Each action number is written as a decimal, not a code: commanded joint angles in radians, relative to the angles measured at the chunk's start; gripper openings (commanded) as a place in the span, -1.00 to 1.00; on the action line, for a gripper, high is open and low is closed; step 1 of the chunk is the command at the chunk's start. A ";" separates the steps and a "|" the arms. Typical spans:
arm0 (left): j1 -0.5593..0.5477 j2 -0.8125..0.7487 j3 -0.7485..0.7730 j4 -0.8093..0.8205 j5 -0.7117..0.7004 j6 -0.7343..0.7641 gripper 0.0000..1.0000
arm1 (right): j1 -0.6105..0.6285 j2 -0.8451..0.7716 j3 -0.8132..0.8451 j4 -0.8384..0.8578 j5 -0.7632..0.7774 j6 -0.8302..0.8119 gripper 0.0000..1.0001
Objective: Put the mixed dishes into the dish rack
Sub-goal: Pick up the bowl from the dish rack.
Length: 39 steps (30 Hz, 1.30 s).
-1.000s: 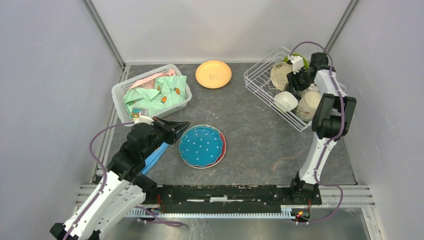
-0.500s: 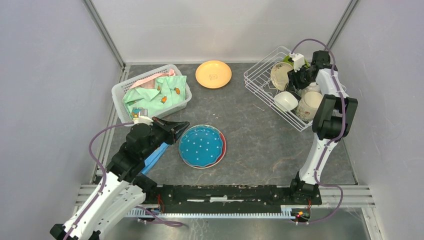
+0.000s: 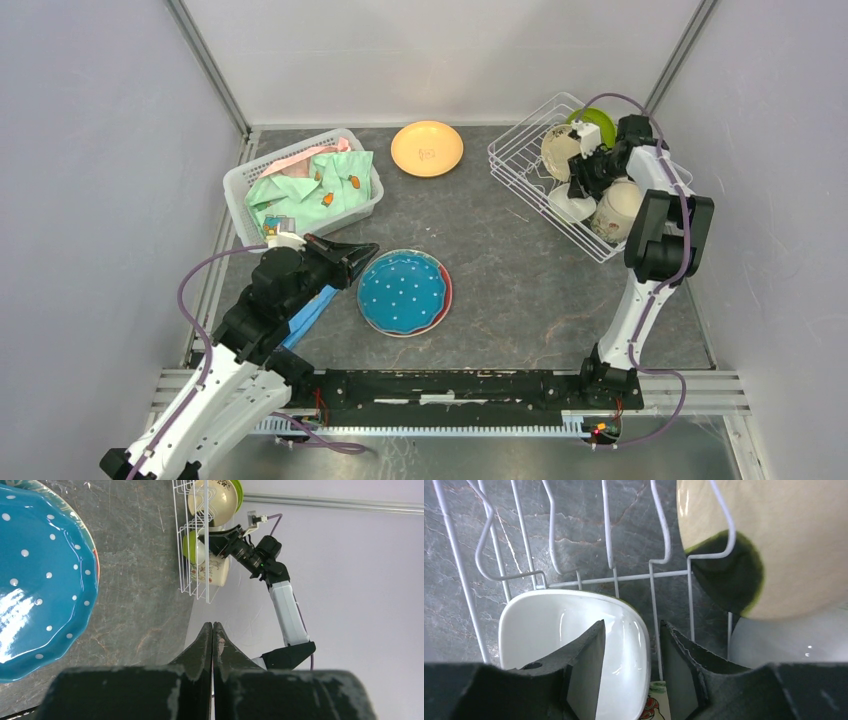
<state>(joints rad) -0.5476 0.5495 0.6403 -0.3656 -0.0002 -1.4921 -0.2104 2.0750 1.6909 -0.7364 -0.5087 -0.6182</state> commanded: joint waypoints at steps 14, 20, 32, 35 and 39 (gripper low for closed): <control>-0.003 -0.016 0.010 0.008 -0.043 -0.021 -0.96 | 0.010 -0.209 -0.103 0.195 0.045 0.033 -0.99; -0.003 0.000 0.012 0.008 -0.048 -0.021 -0.96 | 0.066 -0.387 -0.324 0.500 0.278 0.073 -1.00; -0.002 -0.022 0.013 0.009 -0.030 -0.021 -0.96 | 0.125 -0.590 -0.524 0.856 0.555 0.150 -0.99; -0.002 -0.032 0.016 0.004 -0.042 -0.021 -0.96 | 0.156 -0.601 -0.594 0.979 0.676 0.132 -1.00; -0.002 -0.052 0.013 0.005 -0.049 -0.021 -0.96 | 0.203 -0.605 -0.700 1.190 0.844 0.054 -1.00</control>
<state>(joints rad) -0.5476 0.5205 0.6403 -0.3664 -0.0250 -1.4921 -0.0444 1.4925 1.0615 0.1780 0.1329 -0.5037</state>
